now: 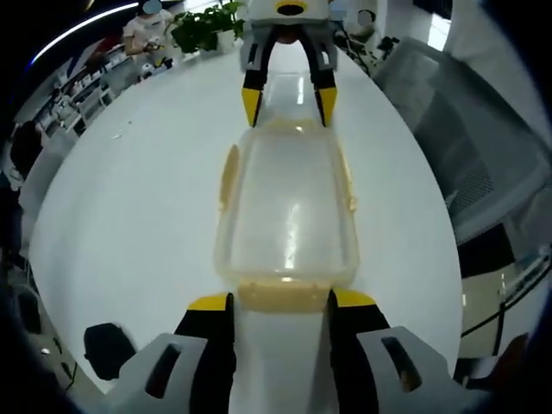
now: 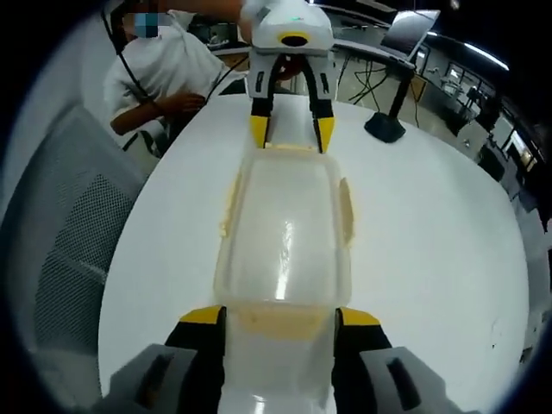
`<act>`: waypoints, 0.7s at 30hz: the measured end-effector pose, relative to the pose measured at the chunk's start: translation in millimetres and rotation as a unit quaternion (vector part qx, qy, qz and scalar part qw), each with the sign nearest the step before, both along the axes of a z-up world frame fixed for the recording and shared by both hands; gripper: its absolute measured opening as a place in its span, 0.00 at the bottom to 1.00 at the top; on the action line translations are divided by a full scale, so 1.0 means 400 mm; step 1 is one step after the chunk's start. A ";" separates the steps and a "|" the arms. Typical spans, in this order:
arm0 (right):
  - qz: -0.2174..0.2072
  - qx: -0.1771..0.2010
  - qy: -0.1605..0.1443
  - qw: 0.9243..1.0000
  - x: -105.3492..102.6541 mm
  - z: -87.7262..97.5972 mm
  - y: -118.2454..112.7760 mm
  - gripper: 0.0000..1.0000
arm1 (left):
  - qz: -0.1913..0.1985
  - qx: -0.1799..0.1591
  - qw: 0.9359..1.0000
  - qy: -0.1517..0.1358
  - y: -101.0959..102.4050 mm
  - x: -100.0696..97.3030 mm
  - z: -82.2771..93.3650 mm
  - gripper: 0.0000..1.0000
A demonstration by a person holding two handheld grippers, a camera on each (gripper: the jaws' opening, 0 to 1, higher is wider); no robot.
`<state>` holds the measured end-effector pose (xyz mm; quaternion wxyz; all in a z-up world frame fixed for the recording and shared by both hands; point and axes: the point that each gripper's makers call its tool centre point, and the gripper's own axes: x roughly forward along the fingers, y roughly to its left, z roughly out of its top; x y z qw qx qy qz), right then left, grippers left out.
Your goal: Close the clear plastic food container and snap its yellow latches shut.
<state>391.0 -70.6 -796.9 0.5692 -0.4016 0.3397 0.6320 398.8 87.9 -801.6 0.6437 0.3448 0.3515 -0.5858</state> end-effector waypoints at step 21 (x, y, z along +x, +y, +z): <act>0.021 -0.030 -0.065 0.997 0.022 -0.010 -0.005 0.41 | 0.006 0.009 1.000 0.003 -0.003 -0.003 0.000 0.37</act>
